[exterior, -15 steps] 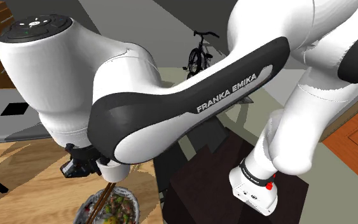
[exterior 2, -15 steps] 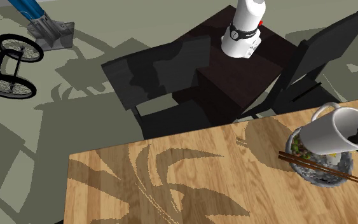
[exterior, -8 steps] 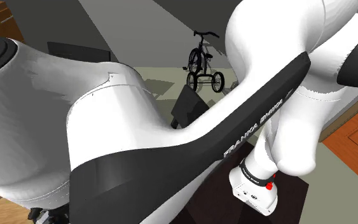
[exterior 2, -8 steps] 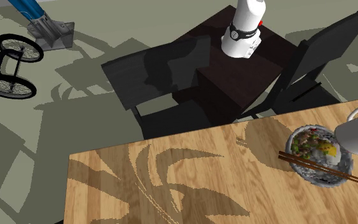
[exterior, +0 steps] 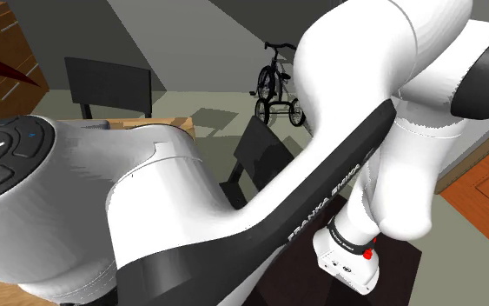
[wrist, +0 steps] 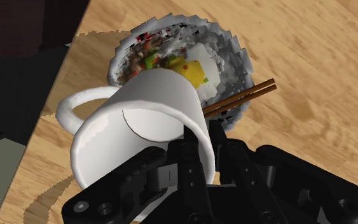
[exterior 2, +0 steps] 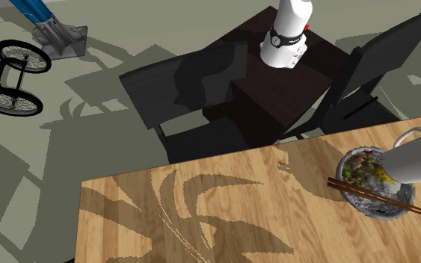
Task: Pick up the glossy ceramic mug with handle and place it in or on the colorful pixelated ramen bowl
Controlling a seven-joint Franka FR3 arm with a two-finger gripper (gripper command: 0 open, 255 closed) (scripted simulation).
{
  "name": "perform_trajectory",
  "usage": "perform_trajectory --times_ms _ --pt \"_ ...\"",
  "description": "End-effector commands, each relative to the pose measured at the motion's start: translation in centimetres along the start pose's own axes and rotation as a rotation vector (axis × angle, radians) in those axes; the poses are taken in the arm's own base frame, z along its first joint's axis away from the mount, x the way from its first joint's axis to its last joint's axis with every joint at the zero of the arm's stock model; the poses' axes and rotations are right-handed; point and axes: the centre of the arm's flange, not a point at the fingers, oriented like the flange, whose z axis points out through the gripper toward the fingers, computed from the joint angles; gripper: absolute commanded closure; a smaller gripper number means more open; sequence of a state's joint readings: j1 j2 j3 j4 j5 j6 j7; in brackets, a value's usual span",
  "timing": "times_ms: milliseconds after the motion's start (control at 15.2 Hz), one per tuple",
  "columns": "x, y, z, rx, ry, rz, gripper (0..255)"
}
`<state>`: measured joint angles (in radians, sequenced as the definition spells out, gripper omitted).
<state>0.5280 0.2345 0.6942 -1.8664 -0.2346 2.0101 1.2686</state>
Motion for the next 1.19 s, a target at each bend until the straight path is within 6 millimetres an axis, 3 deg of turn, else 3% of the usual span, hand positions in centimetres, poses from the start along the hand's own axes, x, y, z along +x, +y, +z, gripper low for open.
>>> perform_trajectory --times_ms 0,528,990,1056,1122 --pt "-0.1 -0.1 1.1 0.0 0.0 0.0 255" --pt "-0.3 -0.3 5.2 0.0 0.0 0.0 255" --pt "-0.3 -0.3 5.2 0.0 0.0 0.0 255" --pt "-0.3 -0.3 5.2 0.0 0.0 0.0 0" --pt "-0.3 -0.3 5.2 0.0 0.0 0.0 0"
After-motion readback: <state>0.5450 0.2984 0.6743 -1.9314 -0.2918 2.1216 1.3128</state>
